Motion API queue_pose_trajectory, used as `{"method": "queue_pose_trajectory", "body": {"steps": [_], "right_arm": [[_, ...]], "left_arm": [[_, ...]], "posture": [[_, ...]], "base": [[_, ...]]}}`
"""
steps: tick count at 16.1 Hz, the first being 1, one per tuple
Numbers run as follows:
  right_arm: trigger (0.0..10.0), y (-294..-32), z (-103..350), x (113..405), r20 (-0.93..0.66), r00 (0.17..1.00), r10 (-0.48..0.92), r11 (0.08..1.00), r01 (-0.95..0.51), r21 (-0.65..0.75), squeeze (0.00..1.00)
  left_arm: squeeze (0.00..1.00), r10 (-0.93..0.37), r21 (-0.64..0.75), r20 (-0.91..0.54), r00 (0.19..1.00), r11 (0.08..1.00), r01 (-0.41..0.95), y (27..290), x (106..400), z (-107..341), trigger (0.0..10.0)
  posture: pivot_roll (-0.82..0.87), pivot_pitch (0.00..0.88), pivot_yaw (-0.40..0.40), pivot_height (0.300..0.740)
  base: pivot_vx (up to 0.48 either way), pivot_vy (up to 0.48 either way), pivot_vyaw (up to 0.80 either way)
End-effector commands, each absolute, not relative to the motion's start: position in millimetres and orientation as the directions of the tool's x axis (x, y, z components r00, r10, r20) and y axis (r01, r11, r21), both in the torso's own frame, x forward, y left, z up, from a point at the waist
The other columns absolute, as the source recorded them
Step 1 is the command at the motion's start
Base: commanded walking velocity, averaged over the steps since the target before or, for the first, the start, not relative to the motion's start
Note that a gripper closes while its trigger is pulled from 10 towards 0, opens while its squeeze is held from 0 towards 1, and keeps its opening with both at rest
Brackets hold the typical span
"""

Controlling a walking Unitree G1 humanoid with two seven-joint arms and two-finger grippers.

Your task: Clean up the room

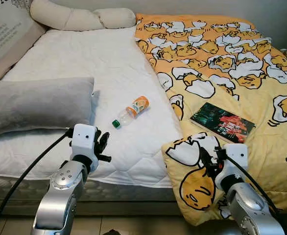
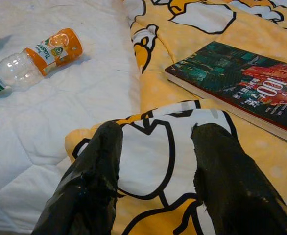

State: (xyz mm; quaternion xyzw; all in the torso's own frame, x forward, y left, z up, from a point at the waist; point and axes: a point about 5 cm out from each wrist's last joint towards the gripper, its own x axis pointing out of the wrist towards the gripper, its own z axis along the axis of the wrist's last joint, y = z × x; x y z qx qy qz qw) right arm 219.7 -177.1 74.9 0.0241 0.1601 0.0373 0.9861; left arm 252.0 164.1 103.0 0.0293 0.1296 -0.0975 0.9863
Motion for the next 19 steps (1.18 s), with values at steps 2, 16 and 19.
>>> {"method": "queue_pose_trajectory", "body": {"steps": [2, 16, 19], "right_arm": [[10.0, -162.1, 110.6, 237.1, -0.213, 0.971, 0.105, 0.994, -0.097, 0.048, 0.00], [10.0, -164.8, 97.1, 234.0, -0.280, 0.952, 0.124, 0.991, -0.103, 0.087, 1.00], [10.0, -161.8, 100.0, 238.3, -0.261, 0.954, 0.147, 0.987, -0.123, 0.105, 1.00]], "left_arm": [[0.00, -0.066, 0.014, -0.239, 0.969, 0.997, 0.072, 179.0, 242.8, 119.9, 10.0], [1.00, -0.080, 0.032, -0.243, 0.967, 0.995, 0.091, 179.0, 234.7, 119.2, 10.0], [1.00, -0.058, 0.031, -0.205, 0.977, 0.997, 0.065, 183.0, 235.9, 126.9, 10.0]], "posture": [[0.00, 0.000, -0.005, 0.740], [0.01, 0.000, -0.014, 0.740], [0.02, 0.000, -0.015, 0.740]], "base": [[0.000, 0.000, 0.00], [0.000, 0.000, 0.00], [0.000, 0.000, 0.00]]}}
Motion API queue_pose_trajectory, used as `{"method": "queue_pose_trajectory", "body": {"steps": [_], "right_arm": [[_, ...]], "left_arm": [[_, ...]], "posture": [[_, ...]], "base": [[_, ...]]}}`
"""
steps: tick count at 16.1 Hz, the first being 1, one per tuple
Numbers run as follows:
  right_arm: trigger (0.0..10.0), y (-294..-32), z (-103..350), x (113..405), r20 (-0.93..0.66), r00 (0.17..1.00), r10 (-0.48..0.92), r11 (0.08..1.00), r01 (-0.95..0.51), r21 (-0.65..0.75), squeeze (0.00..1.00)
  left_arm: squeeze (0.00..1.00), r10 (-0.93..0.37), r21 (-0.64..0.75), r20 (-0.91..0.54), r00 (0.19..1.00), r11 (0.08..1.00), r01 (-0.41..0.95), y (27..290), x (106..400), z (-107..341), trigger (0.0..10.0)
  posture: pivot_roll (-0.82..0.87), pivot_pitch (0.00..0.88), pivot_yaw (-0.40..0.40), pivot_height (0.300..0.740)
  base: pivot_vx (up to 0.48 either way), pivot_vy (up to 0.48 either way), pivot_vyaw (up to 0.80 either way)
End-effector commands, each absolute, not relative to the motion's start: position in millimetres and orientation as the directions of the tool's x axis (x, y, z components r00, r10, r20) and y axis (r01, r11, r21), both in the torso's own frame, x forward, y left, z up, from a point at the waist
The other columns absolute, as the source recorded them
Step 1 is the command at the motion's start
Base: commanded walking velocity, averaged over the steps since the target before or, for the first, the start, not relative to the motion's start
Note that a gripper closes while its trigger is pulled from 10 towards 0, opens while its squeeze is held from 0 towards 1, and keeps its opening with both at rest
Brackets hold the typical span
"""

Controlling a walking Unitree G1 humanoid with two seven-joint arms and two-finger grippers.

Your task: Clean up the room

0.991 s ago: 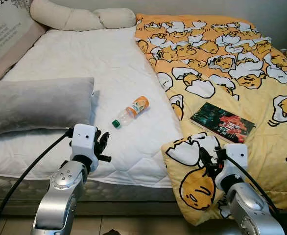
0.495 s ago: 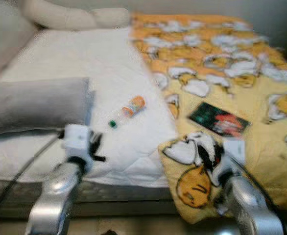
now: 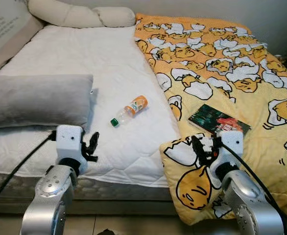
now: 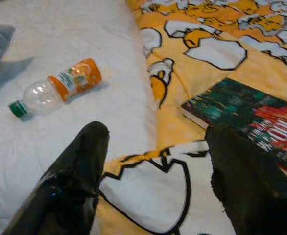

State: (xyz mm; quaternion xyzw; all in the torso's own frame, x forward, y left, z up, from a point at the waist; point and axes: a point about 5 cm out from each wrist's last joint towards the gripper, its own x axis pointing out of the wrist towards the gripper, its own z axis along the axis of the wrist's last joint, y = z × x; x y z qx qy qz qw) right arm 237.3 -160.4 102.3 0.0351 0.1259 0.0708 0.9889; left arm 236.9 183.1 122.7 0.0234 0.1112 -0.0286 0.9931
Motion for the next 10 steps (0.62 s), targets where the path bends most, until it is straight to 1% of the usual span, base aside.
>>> {"method": "queue_pose_trajectory", "body": {"steps": [1, 2, 3, 4, 5, 7, 8, 9, 10], "right_arm": [[10.0, -159.8, 103.5, 238.3, -0.226, 0.960, 0.163, 0.984, -0.143, 0.103, 1.00], [10.0, -160.9, 110.6, 239.9, -0.105, 0.991, 0.083, 0.996, -0.087, -0.035, 1.00], [10.0, -159.6, 106.0, 238.5, -0.151, 0.986, 0.074, 0.997, -0.071, 0.021, 0.67], [10.0, -155.6, 107.6, 237.4, -0.141, 0.981, 0.136, 0.988, -0.123, 0.099, 0.00], [10.0, -155.6, 109.3, 237.1, -0.127, 0.983, 0.130, 0.986, -0.115, 0.123, 0.00], [10.0, -155.5, 108.3, 236.5, -0.152, 0.977, 0.147, 0.978, -0.121, 0.168, 0.00], [10.0, -155.6, 106.9, 236.1, -0.150, 0.977, 0.152, 0.979, -0.127, 0.161, 0.00], [10.0, -155.5, 105.7, 235.7, -0.155, 0.976, 0.153, 0.979, -0.128, 0.159, 0.00], [10.0, -155.1, 104.9, 235.6, -0.156, 0.975, 0.161, 0.978, -0.136, 0.156, 0.00]], "left_arm": [[1.00, -0.017, 0.055, -0.197, 0.980, 0.998, 0.028, 186.2, 238.7, 128.4, 10.0], [1.00, 0.005, 0.103, -0.132, 0.991, 0.995, 0.008, 188.9, 241.3, 134.3, 10.0], [1.00, -0.003, 0.094, -0.136, 0.991, 0.995, 0.016, 188.9, 241.4, 133.8, 10.0], [1.00, -0.018, 0.110, -0.114, 0.993, 0.993, 0.031, 188.5, 242.2, 136.0, 10.0], [1.00, -0.037, 0.113, -0.102, 0.994, 0.992, 0.049, 186.3, 242.6, 137.4, 10.0], [0.72, -0.064, 0.073, -0.136, 0.989, 0.995, 0.075, 181.5, 244.2, 135.5, 10.0], [0.25, -0.106, 0.056, -0.160, 0.981, 0.992, 0.116, 177.7, 244.4, 133.4, 10.0], [0.00, -0.113, 0.066, -0.159, 0.981, 0.990, 0.124, 176.8, 244.7, 133.1, 10.0], [0.00, -0.112, 0.095, -0.151, 0.982, 0.987, 0.127, 176.2, 246.0, 133.2, 10.0]], "posture": [[0.02, 0.000, -0.010, 0.740], [0.01, 0.000, 0.000, 0.740], [0.01, 0.000, 0.004, 0.740], [0.01, 0.000, 0.010, 0.740], [0.01, 0.000, 0.014, 0.740], [0.00, 0.000, 0.023, 0.740], [0.00, 0.000, 0.024, 0.740], [0.00, 0.000, 0.024, 0.740], [0.00, 0.000, 0.023, 0.740]], "base": [[0.000, 0.000, 0.00], [0.000, 0.000, 0.00], [0.000, 0.000, 0.00], [0.000, 0.000, 0.00], [0.000, 0.000, 0.00], [0.000, 0.000, 0.00], [0.000, 0.000, 0.00], [0.000, 0.285, 0.00], [0.000, 0.364, 0.00]]}}
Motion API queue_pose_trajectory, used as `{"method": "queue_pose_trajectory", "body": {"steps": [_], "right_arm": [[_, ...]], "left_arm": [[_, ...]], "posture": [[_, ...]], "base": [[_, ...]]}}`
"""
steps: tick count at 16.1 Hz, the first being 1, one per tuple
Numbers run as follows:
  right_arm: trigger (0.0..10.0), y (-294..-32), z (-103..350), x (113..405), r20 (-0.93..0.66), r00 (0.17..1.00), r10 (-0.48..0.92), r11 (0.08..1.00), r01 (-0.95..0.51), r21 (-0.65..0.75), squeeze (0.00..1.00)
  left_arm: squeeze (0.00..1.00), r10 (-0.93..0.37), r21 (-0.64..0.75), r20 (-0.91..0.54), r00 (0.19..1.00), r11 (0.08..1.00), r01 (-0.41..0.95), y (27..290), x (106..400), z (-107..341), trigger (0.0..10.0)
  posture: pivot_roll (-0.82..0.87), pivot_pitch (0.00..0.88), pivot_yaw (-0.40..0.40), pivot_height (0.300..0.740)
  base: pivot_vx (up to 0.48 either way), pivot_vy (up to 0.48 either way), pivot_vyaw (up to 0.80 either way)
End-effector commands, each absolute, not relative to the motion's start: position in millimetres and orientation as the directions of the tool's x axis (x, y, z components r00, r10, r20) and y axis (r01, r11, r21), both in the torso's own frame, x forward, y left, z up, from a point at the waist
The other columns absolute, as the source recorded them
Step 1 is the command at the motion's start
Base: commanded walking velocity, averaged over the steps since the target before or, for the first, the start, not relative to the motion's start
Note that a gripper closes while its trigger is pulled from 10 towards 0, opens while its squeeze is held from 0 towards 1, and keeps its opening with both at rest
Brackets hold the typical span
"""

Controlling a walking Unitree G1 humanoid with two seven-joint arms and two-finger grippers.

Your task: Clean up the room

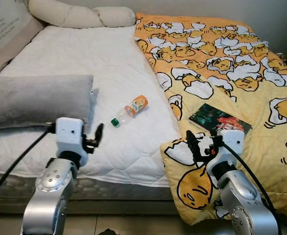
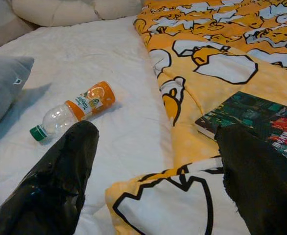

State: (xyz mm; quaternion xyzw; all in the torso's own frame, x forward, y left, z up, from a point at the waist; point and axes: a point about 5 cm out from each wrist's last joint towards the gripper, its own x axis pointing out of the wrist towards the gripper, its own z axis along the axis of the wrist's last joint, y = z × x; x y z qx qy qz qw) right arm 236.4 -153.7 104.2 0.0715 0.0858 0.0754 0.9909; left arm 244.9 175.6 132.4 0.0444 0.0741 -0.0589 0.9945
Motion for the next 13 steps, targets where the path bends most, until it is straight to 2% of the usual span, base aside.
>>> {"method": "queue_pose_trajectory", "body": {"steps": [1, 8, 13], "right_arm": [[10.0, -154.5, 104.6, 236.6, -0.159, 0.974, 0.162, 0.978, -0.136, 0.161, 0.00], [10.0, -155.7, 101.5, 239.2, -0.186, 0.969, 0.160, 0.981, -0.134, 0.141, 0.00], [10.0, -155.8, 104.3, 241.4, -0.192, 0.971, 0.143, 0.976, -0.106, 0.192, 0.00]], "left_arm": [[0.00, -0.115, 0.101, -0.147, 0.982, 0.986, 0.131, 176.4, 247.1, 133.0, 10.0], [0.00, -0.121, 0.110, -0.153, 0.981, 0.984, 0.138, 176.2, 248.8, 133.0, 10.0], [0.00, -0.122, 0.108, -0.150, 0.981, 0.984, 0.138, 176.4, 250.3, 133.5, 10.0]], "posture": [[0.01, 0.000, 0.021, 0.740], [0.01, 0.000, 0.014, 0.740], [0.01, 0.000, 0.014, 0.740]], "base": [[0.000, 0.368, 0.00], [0.000, 0.294, 0.00], [0.000, 0.275, 0.00]]}}
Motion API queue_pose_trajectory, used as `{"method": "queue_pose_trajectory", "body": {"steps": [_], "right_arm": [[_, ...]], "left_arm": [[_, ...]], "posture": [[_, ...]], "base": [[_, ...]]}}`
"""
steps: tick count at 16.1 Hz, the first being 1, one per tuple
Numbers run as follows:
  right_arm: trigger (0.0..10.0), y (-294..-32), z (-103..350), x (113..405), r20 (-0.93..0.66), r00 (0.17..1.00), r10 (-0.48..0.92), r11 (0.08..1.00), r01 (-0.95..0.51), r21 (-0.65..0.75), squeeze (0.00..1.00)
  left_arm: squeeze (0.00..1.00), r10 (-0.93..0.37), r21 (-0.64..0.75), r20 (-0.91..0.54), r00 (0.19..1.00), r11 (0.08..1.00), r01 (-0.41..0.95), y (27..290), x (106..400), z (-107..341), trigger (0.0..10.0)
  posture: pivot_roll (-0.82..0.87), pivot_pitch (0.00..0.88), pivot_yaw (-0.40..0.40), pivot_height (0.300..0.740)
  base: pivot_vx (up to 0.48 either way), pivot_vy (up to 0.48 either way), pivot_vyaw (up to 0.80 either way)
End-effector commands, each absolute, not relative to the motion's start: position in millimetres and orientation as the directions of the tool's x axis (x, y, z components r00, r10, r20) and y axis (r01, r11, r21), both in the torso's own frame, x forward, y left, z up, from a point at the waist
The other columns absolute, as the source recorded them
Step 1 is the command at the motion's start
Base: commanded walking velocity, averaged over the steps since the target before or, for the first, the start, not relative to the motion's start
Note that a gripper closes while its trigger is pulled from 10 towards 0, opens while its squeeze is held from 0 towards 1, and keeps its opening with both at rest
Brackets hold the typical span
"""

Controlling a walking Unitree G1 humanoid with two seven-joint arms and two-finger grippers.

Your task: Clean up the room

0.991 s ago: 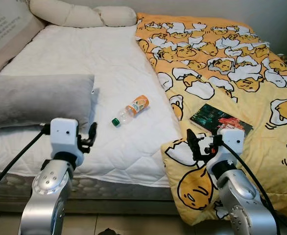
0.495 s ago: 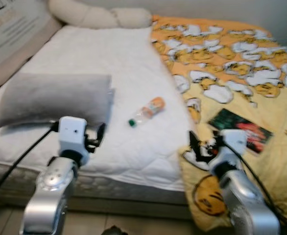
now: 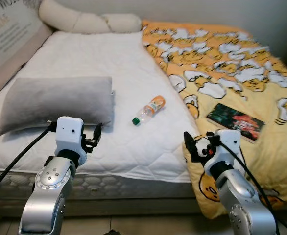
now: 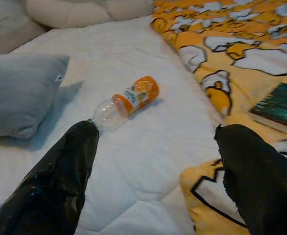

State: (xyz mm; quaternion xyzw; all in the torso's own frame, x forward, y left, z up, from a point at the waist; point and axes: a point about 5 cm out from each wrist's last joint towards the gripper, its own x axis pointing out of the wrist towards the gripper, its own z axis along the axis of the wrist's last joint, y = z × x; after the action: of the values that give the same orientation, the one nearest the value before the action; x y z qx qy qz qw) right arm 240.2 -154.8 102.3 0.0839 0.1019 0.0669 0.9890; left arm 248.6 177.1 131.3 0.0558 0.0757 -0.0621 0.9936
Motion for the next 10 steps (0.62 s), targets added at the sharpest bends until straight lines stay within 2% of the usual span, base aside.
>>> {"method": "queue_pose_trajectory", "body": {"steps": [1, 3, 7, 10], "right_arm": [[10.0, -155.6, 105.5, 242.2, -0.185, 0.972, 0.143, 0.978, -0.111, 0.177, 0.00], [10.0, -157.9, 106.7, 244.0, -0.163, 0.982, 0.092, 0.988, -0.069, 0.141, 0.00], [10.0, -154.5, 106.6, 243.8, -0.169, 0.975, 0.145, 0.976, -0.112, 0.189, 0.00], [10.0, -149.7, 106.1, 243.4, -0.177, 0.965, 0.193, 0.974, -0.166, 0.156, 0.00]], "left_arm": [[0.00, -0.122, 0.109, -0.149, 0.981, 0.984, 0.139, 176.5, 250.4, 133.7, 10.0], [0.00, -0.122, 0.110, -0.147, 0.982, 0.984, 0.139, 176.9, 250.5, 134.3, 10.0], [0.00, -0.121, 0.112, -0.144, 0.982, 0.984, 0.138, 177.8, 250.5, 135.0, 10.0], [0.00, -0.138, 0.089, -0.159, 0.978, 0.984, 0.154, 175.3, 248.5, 133.0, 10.0]], "posture": [[0.01, 0.000, 0.014, 0.740], [0.01, 0.000, 0.013, 0.740], [0.02, 0.000, 0.011, 0.740], [0.02, 0.000, 0.005, 0.740]], "base": [[0.000, 0.304, 0.00], [0.000, 0.317, 0.00], [0.000, 0.331, 0.00], [0.000, 0.000, 0.00]]}}
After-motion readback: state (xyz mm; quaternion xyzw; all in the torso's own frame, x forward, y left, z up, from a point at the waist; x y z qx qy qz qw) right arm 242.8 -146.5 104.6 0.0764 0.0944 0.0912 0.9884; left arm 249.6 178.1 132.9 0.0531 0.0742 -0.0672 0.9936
